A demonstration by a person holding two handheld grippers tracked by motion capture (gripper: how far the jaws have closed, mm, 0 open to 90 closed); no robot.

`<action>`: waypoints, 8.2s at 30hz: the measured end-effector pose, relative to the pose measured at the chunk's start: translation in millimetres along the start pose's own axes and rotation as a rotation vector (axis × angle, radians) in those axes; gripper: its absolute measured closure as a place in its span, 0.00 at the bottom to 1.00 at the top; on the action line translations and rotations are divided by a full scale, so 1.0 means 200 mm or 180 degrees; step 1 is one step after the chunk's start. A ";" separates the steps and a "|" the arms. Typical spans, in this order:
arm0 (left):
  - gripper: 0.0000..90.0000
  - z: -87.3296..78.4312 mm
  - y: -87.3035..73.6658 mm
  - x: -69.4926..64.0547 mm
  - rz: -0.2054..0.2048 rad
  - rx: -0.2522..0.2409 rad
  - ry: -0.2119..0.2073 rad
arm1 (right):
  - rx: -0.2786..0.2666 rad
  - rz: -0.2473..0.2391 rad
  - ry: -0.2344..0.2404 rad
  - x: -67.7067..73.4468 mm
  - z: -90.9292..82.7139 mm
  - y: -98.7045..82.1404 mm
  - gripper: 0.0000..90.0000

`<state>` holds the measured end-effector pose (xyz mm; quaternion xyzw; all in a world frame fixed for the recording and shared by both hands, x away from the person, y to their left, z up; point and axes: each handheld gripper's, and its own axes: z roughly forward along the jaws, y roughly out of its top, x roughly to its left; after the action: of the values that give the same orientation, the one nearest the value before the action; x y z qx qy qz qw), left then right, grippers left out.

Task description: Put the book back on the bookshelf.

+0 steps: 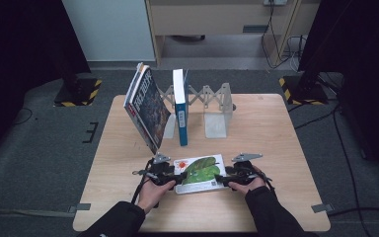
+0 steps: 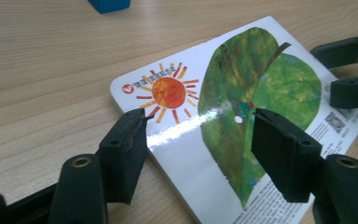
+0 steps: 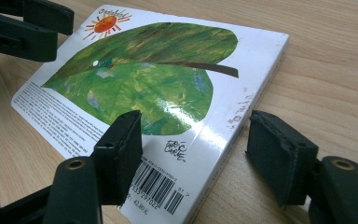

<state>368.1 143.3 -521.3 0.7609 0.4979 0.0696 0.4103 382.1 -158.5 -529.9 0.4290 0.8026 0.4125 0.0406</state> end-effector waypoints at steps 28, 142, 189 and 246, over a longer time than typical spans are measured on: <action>0.40 0.01 0.00 0.03 -0.0055 -0.0115 0.0049 | -0.0158 -0.0004 -0.0327 -0.07 -0.06 0.01 0.59; 0.78 -0.11 0.13 -0.07 0.0478 -0.0450 -0.0738 | -0.0205 0.0291 0.0158 -0.10 -0.07 0.02 0.34; 0.96 -0.14 0.22 0.04 -0.0621 -0.0441 -0.1444 | -0.0209 0.0687 0.0864 -0.09 0.03 0.00 0.26; 0.32 0.03 0.06 0.08 -0.0141 0.0259 -0.0410 | -0.0431 0.0563 0.0810 -0.07 -0.01 0.04 0.54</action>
<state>387.4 151.7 -521.2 0.7686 0.4896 -0.0089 0.4116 394.1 -168.1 -526.8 0.4385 0.7308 0.5185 -0.0690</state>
